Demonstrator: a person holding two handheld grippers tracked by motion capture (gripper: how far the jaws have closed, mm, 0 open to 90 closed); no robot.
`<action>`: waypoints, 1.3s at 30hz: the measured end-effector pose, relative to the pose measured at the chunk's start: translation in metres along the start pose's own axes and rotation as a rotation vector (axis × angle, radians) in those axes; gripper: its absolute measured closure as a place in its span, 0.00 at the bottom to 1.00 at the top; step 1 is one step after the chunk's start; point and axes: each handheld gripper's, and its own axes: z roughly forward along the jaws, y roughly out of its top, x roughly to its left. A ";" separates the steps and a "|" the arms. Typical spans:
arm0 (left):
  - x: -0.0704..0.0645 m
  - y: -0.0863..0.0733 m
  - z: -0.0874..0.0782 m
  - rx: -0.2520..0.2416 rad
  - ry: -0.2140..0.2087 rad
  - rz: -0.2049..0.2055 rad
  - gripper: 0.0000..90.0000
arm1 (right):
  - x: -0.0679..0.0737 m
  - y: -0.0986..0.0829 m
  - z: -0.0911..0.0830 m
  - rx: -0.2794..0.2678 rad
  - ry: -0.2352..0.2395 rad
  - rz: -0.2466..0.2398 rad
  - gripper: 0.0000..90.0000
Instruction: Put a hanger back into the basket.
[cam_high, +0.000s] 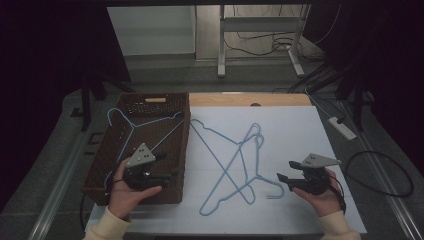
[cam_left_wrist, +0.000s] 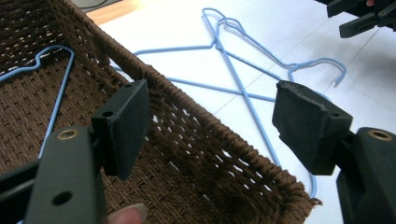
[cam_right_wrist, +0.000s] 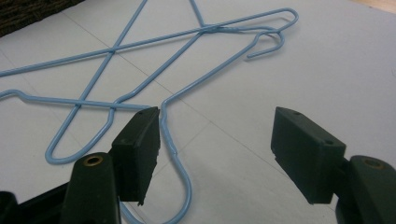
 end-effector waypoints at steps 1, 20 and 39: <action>0.000 0.000 0.000 0.002 0.000 0.003 0.30 | 0.000 0.000 0.000 -0.001 0.001 -0.002 0.37; -0.001 -0.001 0.002 -0.012 0.002 0.001 0.31 | 0.001 0.001 -0.002 0.014 0.007 -0.002 0.37; -0.004 0.001 0.004 -0.020 -0.016 0.010 0.31 | 0.021 0.045 0.049 0.483 0.102 -0.227 0.44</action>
